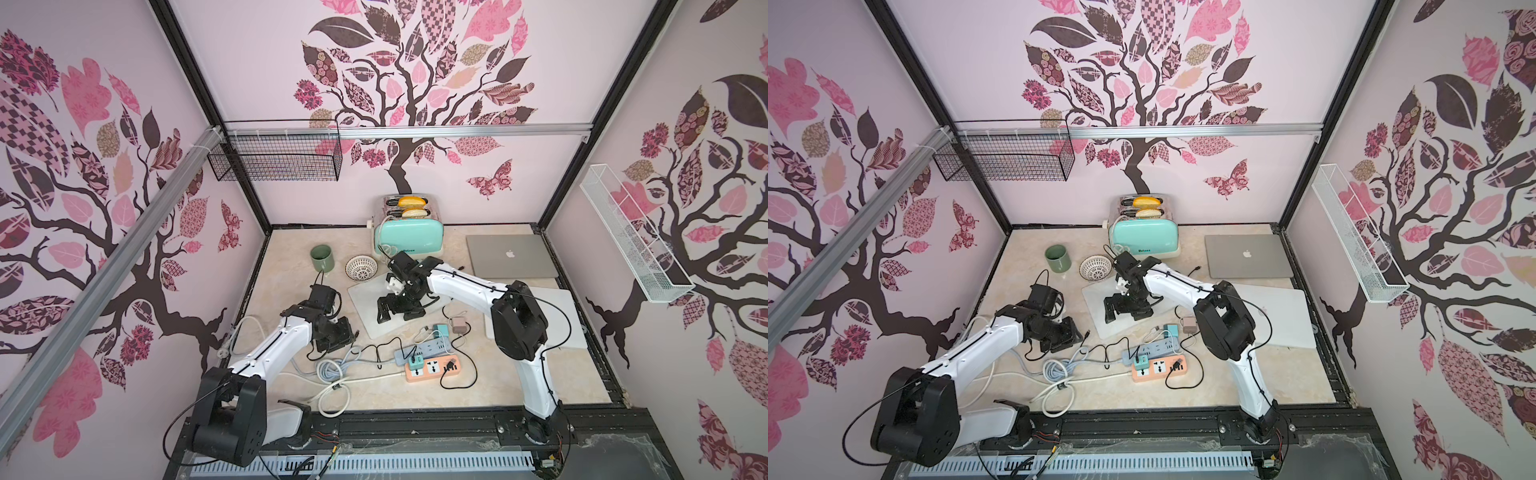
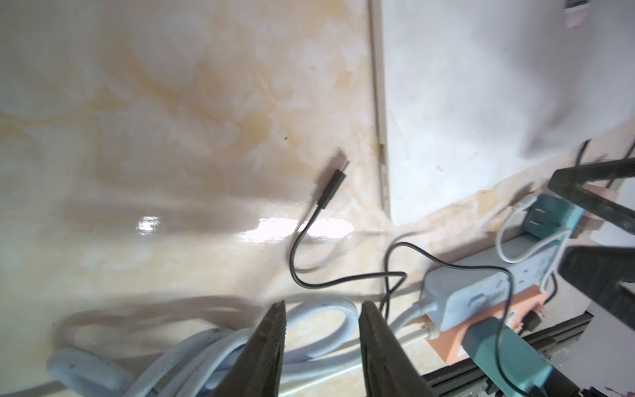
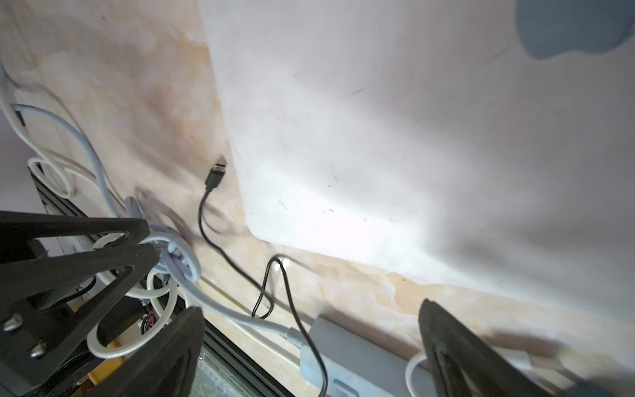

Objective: Unplug the laptop charger
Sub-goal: Remove the charging cable from the laptop, then remove the charging cable from the plug.

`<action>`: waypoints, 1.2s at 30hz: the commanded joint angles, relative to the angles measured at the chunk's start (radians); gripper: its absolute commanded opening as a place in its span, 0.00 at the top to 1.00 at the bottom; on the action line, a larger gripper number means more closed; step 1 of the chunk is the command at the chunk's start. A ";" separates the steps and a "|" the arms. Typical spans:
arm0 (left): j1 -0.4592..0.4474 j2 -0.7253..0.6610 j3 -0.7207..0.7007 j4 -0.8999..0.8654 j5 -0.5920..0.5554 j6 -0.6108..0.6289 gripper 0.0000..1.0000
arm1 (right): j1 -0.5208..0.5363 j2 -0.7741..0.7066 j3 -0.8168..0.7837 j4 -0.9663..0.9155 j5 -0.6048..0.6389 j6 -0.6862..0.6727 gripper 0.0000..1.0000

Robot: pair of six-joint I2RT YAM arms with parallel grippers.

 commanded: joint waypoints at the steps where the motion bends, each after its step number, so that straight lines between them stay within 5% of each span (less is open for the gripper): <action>1: -0.027 -0.044 0.062 -0.062 0.036 0.051 0.57 | -0.002 -0.139 0.005 -0.106 0.041 -0.041 0.00; 14: -0.249 -0.155 0.002 0.076 0.207 -0.039 0.50 | -0.004 -0.725 -0.553 -0.037 -0.031 -0.085 0.00; 20: -0.281 -0.148 -0.018 0.096 0.215 -0.058 0.49 | -0.018 -0.736 -0.669 -0.051 0.060 0.005 0.00; 30: -0.335 -0.152 0.010 0.117 0.210 -0.072 0.50 | -0.032 -0.676 -0.767 0.149 -0.110 0.010 0.01; 36: -0.348 -0.159 0.023 0.109 0.227 -0.070 0.51 | -0.033 -0.703 -0.843 0.178 -0.108 -0.044 0.00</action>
